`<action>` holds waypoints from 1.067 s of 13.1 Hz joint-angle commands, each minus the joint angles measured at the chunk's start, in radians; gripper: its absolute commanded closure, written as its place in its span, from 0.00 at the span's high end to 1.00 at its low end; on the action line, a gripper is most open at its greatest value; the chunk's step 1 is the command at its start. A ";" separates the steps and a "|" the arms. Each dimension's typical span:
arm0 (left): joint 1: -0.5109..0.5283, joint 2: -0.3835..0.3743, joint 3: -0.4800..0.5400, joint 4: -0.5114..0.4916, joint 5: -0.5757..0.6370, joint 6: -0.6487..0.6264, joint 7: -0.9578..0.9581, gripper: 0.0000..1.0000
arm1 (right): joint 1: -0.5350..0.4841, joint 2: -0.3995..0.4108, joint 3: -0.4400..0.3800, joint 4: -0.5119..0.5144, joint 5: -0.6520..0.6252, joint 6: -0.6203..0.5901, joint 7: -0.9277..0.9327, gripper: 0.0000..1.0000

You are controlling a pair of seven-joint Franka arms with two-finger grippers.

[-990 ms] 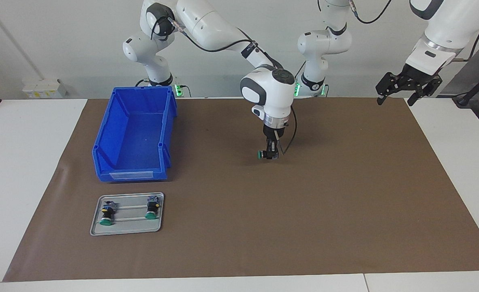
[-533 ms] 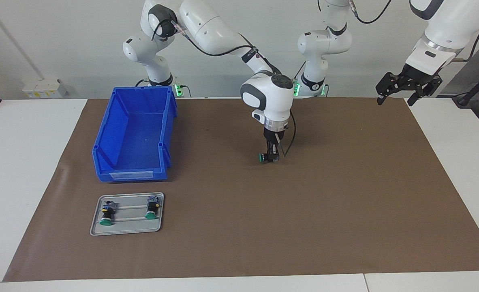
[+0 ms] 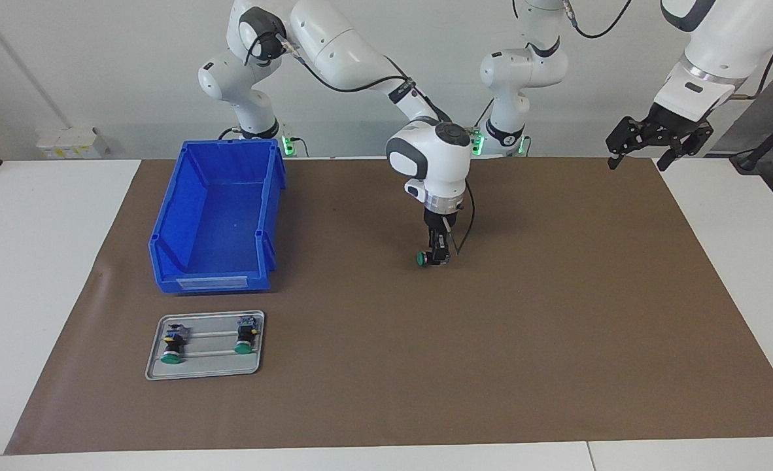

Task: Place and press button with both arms
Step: 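Set the button down with the right gripper while the left gripper approaches, then retract the right gripper to rest while the left gripper reaches the button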

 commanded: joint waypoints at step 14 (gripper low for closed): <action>-0.246 -0.088 -0.018 -0.353 -0.090 0.334 0.692 1.00 | -0.477 -0.342 0.000 -0.038 0.036 -0.191 -1.267 1.00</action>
